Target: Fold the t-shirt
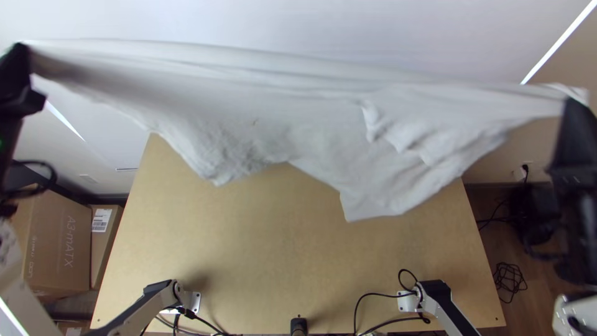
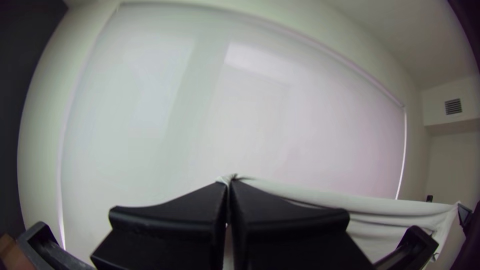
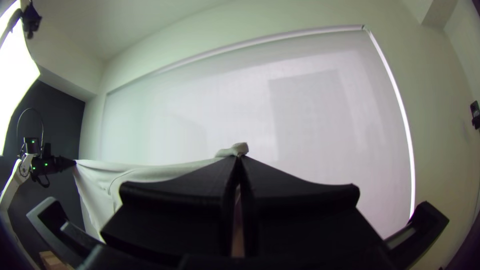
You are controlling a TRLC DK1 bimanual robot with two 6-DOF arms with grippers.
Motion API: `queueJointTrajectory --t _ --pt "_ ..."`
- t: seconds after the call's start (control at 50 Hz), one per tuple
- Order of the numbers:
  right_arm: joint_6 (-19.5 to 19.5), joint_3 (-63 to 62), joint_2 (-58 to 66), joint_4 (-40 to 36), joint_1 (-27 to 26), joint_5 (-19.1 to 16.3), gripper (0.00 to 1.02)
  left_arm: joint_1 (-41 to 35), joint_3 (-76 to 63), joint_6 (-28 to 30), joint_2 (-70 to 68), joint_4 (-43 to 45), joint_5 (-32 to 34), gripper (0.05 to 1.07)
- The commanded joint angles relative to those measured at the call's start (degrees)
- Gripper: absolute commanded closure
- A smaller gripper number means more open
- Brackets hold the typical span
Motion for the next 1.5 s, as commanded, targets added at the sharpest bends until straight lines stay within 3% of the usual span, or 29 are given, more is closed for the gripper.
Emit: queueJointTrajectory --t 0.0,0.34,0.48,0.62,0.9,1.18,1.3,1.48 --pt "2.07 3.29 -4.24 -1.21 -0.29 1.46 1.00 1.73 0.02 -1.38 -5.83 1.66 -3.28 1.05" --pt "5.50 2.41 -3.89 -7.63 -0.37 -2.41 1.00 0.41 -15.28 -1.55 -16.46 -0.01 -0.56 1.05" --pt "6.21 -6.38 -3.27 -7.63 -0.11 -2.85 1.00 -1.17 -28.02 -1.55 -19.28 -0.80 -0.03 1.05" --pt "7.26 -18.86 -3.19 -7.45 3.93 -2.76 1.00 -2.31 -41.73 -0.94 -21.03 -1.15 2.25 1.05" --pt "14.20 -40.65 2.35 -2.27 7.98 -2.32 1.00 -5.91 -62.83 4.16 -20.95 3.60 3.84 1.05" --pt "14.82 -47.07 19.23 12.76 7.45 0.41 1.00 -8.82 -69.51 5.65 -5.74 16.87 1.55 1.05" --pt "14.56 -45.22 27.66 18.12 6.22 0.49 1.00 -10.40 -66.78 5.65 5.25 22.14 -0.12 1.05" --pt "13.24 -36.79 43.83 20.23 4.46 0.41 1.00 -11.98 -58.61 5.39 20.89 25.92 -1.79 1.05"
